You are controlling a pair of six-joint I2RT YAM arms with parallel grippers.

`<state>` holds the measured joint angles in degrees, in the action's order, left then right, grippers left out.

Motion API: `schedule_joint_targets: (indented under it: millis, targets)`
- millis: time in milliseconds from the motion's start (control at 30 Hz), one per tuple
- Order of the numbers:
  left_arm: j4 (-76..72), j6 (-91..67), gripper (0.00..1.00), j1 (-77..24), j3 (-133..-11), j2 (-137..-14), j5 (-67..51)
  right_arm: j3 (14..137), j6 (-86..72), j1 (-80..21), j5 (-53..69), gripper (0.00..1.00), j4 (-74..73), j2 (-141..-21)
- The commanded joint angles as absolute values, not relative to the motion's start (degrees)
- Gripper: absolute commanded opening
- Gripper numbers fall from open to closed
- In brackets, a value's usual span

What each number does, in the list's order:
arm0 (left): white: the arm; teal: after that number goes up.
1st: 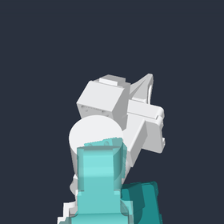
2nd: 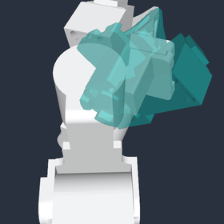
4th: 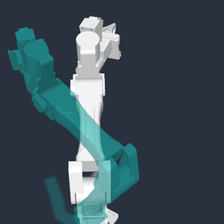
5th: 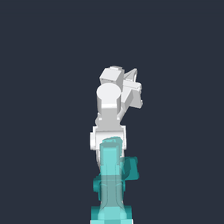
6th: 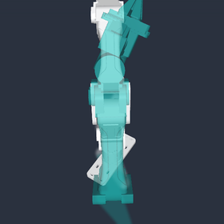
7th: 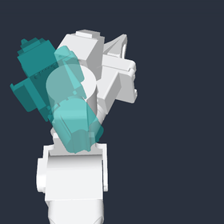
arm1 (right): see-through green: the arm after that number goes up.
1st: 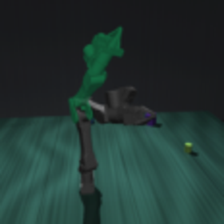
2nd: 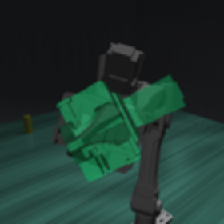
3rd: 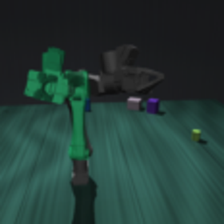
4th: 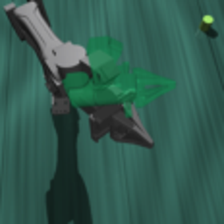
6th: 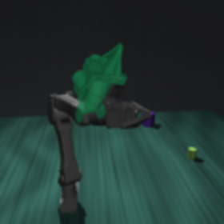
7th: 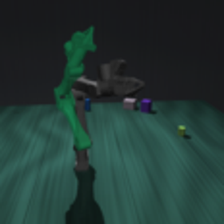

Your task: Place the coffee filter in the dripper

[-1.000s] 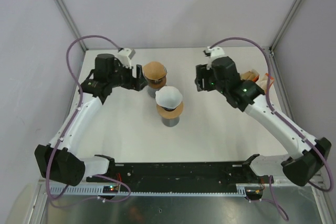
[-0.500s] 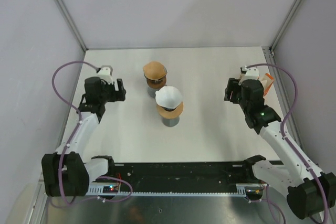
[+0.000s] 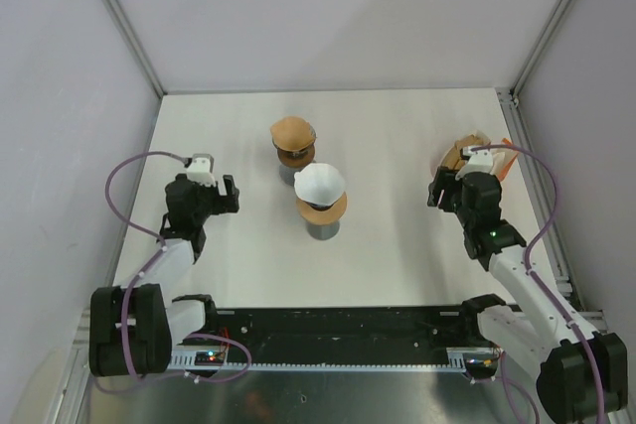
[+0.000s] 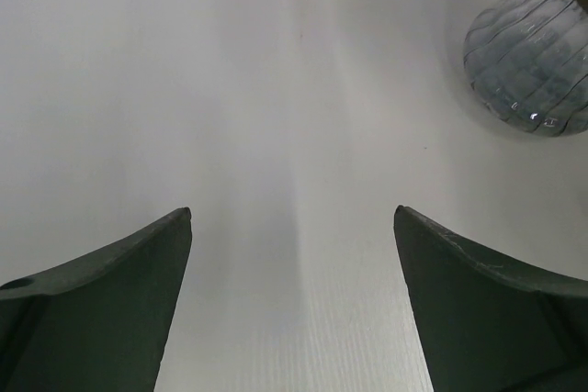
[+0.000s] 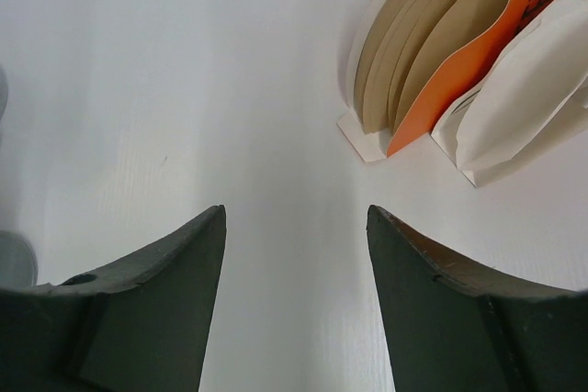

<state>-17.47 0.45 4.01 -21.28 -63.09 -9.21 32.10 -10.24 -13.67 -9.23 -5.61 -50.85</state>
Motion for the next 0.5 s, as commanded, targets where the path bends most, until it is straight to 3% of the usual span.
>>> schedule_joint_targets:
  millis: [0,467]
  targets:
    - [-26.13,1.01,0.96,4.78,-20.83,-64.24,-10.52,29.66,-8.79,-12.81,-7.49,0.68,1.86,-49.03]
    - [-26.27,-0.93,0.98,4.80,-20.23,-64.38,-10.01,26.23,-8.29,-11.92,-5.84,0.68,3.95,-48.75]
